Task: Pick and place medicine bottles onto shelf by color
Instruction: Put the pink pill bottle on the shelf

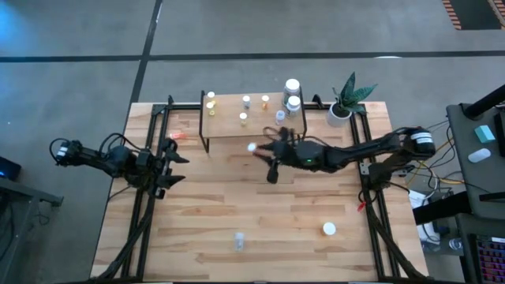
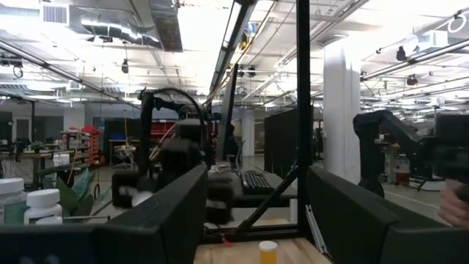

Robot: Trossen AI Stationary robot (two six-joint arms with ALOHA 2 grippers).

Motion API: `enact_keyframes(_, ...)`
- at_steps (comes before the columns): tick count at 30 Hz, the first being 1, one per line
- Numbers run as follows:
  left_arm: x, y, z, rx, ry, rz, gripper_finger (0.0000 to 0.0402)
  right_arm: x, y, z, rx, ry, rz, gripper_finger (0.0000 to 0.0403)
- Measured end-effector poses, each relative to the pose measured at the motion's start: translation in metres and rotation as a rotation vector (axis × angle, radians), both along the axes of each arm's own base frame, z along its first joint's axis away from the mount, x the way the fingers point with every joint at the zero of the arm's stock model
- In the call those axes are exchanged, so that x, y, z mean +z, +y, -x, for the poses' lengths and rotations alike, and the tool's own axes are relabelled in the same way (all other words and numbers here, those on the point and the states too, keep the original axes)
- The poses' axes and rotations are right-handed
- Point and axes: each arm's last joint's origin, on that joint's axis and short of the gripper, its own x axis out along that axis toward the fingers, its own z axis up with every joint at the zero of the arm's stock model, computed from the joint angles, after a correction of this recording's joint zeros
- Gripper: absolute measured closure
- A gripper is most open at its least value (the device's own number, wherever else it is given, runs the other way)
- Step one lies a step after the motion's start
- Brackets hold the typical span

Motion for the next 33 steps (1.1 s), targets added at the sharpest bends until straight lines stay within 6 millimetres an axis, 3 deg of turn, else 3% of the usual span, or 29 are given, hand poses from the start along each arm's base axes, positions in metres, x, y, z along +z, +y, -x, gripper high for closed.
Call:
enact_keyframes(4, 0.0, 0.0, 0.0, 0.003, -0.005, 0.002, 0.0185, 0.003, -0.001, 0.018, -0.188, -0.137, 0.053, 0.0307)
enact_keyframes(8, 0.002, 0.0, 0.0, 0.002, -0.016, 0.005, 0.0185, 0.003, -0.004, 0.021, -0.268, -0.212, 0.062, 0.0307)
enact_keyframes(20, 0.0, -0.001, -0.004, 0.004, 0.0, 0.002, 0.0185, -0.045, -0.003, -0.009, -0.274, -0.264, 0.081, 0.0307)
enact_keyframes(33, 0.0, -0.001, -0.005, 0.004, 0.001, 0.001, 0.0185, -0.063, -0.019, -0.026, -0.444, -0.372, 0.116, 0.0307)
